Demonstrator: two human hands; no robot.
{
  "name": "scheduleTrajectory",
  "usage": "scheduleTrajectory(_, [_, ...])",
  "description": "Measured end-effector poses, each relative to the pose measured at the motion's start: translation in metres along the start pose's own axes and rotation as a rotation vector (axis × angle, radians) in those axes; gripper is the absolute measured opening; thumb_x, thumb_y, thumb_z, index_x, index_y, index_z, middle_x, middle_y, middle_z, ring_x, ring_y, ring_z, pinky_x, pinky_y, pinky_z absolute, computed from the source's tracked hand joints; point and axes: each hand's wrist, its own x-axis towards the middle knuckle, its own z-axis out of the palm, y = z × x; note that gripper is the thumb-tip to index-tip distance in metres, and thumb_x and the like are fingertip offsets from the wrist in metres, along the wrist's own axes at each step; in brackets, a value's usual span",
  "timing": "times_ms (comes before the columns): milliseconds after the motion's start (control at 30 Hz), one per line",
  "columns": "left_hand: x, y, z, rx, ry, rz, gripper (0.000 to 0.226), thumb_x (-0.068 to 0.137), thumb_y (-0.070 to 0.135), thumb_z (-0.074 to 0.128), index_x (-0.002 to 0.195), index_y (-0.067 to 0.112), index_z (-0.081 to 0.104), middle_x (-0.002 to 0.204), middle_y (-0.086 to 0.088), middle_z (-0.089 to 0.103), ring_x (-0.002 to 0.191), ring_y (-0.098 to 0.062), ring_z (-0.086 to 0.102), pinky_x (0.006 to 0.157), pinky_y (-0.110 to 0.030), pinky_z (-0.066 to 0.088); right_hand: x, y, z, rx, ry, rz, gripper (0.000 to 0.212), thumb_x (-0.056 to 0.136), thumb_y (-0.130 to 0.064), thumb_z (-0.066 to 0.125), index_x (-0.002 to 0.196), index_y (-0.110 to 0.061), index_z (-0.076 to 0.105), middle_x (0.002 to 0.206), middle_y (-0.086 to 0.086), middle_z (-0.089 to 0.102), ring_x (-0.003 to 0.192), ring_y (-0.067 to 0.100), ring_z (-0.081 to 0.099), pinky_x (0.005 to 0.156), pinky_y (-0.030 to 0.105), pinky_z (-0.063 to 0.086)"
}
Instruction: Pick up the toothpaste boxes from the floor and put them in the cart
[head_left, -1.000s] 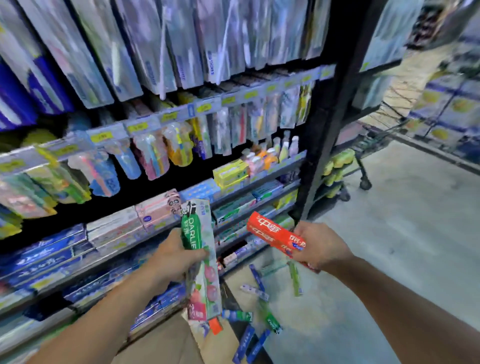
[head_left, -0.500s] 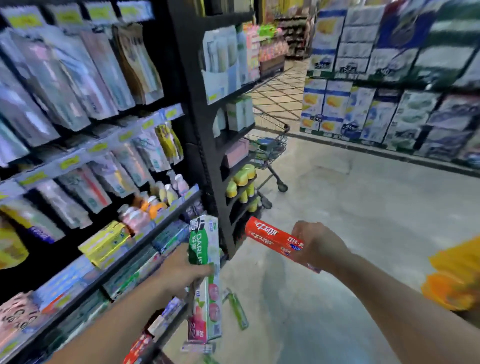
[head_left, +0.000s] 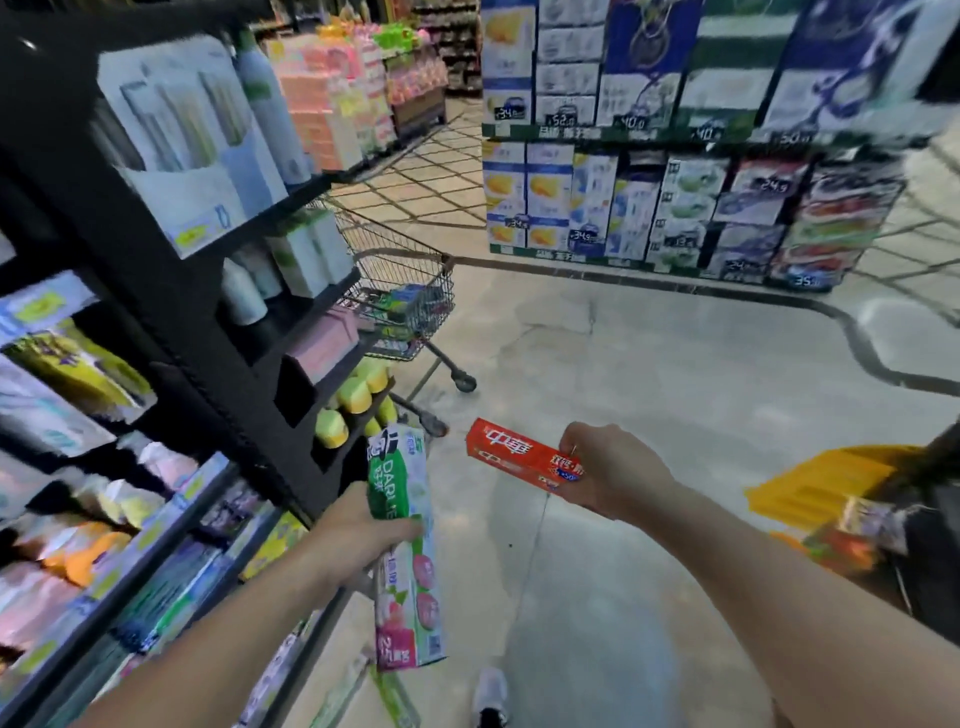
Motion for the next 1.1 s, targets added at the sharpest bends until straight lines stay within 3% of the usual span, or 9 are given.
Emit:
scheduleTrajectory(100, [0.054,0.024,0.000,-0.007,0.011,-0.005,0.031,0.082,0.015,0.077,0.105,0.020,0.056,0.094,-0.007,0.076,0.078,-0.027,0.076,0.062,-0.053,0.061,0.046,0.010,-0.005,0.024,-0.018,0.020,0.039,0.076,-0.047,0.076,0.106,-0.030,0.057,0.098,-0.003,0.068,0.074,0.018,0.063,0.062,0.028,0.048])
scheduleTrajectory(200, [0.111,0.055,-0.006,0.017,0.001,0.036,0.023,0.084,0.014,0.075,0.097,0.023,0.058,0.087,-0.001,0.074,0.071,-0.019,0.073,0.051,-0.036,0.057,0.101,0.011,-0.019,0.197,-0.031,0.076,0.033,0.071,-0.041,0.076,0.097,-0.028,0.060,0.086,-0.003,0.073,0.063,0.012,0.069,0.061,0.031,0.058])
scheduleTrajectory(267, [0.149,0.079,-0.017,0.019,-0.013,0.044,0.026,0.084,0.015,0.076,0.097,0.026,0.057,0.089,0.002,0.072,0.070,-0.014,0.072,0.048,-0.030,0.054,0.140,0.010,-0.032,0.332,-0.034,0.122,0.031,0.069,-0.034,0.077,0.096,-0.027,0.065,0.091,-0.005,0.073,0.073,0.008,0.070,0.067,0.032,0.060])
scheduleTrajectory(400, [0.218,0.128,-0.042,0.031,-0.059,0.031,0.036,0.079,0.021,0.081,0.102,0.029,0.054,0.099,-0.001,0.072,0.084,-0.022,0.074,0.057,-0.043,0.061,0.215,0.010,-0.060,0.579,-0.081,0.175,0.025,0.078,-0.026,0.078,0.100,-0.019,0.068,0.096,0.000,0.075,0.077,0.008,0.072,0.068,0.027,0.060])
scheduleTrajectory(467, [0.252,0.152,-0.051,0.046,-0.059,0.044,0.033,0.081,0.019,0.079,0.099,0.028,0.054,0.097,-0.001,0.072,0.082,-0.022,0.073,0.061,-0.046,0.062,0.251,0.011,-0.072,0.653,-0.088,0.208,0.026,0.082,-0.029,0.077,0.104,-0.018,0.068,0.096,0.000,0.075,0.080,0.012,0.074,0.068,0.030,0.062])
scheduleTrajectory(567, [0.296,0.180,-0.058,0.022,-0.055,0.041,0.034,0.080,0.017,0.079,0.099,0.029,0.052,0.098,-0.001,0.073,0.082,-0.025,0.074,0.064,-0.055,0.061,0.298,0.017,-0.085,0.700,-0.119,0.250,0.027,0.084,-0.035,0.075,0.105,-0.020,0.066,0.095,-0.003,0.074,0.079,0.012,0.074,0.062,0.025,0.060])
scheduleTrajectory(700, [0.358,0.216,-0.060,0.029,-0.054,0.048,0.033,0.079,0.020,0.080,0.100,0.029,0.056,0.095,0.000,0.074,0.082,-0.024,0.075,0.065,-0.055,0.061,0.365,0.033,-0.098,0.759,-0.158,0.274,0.022,0.086,-0.037,0.074,0.101,-0.024,0.065,0.094,-0.005,0.073,0.078,0.011,0.074,0.062,0.024,0.060])
scheduleTrajectory(867, [0.444,0.262,-0.051,0.003,-0.033,-0.002,0.045,0.075,0.028,0.084,0.109,0.029,0.055,0.102,-0.001,0.074,0.086,-0.025,0.074,0.068,-0.056,0.061,0.460,0.072,-0.114,0.799,-0.237,0.286,0.028,0.089,-0.038,0.070,0.109,-0.019,0.066,0.099,-0.001,0.073,0.087,0.014,0.074,0.077,0.032,0.062])
scheduleTrajectory(1100, [0.540,0.329,-0.049,-0.079,0.080,-0.109,0.048,0.073,0.028,0.087,0.111,0.026,0.057,0.107,-0.005,0.072,0.089,-0.032,0.073,0.065,-0.053,0.062,0.610,0.121,-0.156,0.725,-0.379,0.240,0.028,0.087,-0.039,0.072,0.107,-0.021,0.066,0.097,-0.003,0.073,0.085,0.014,0.074,0.078,0.034,0.062])
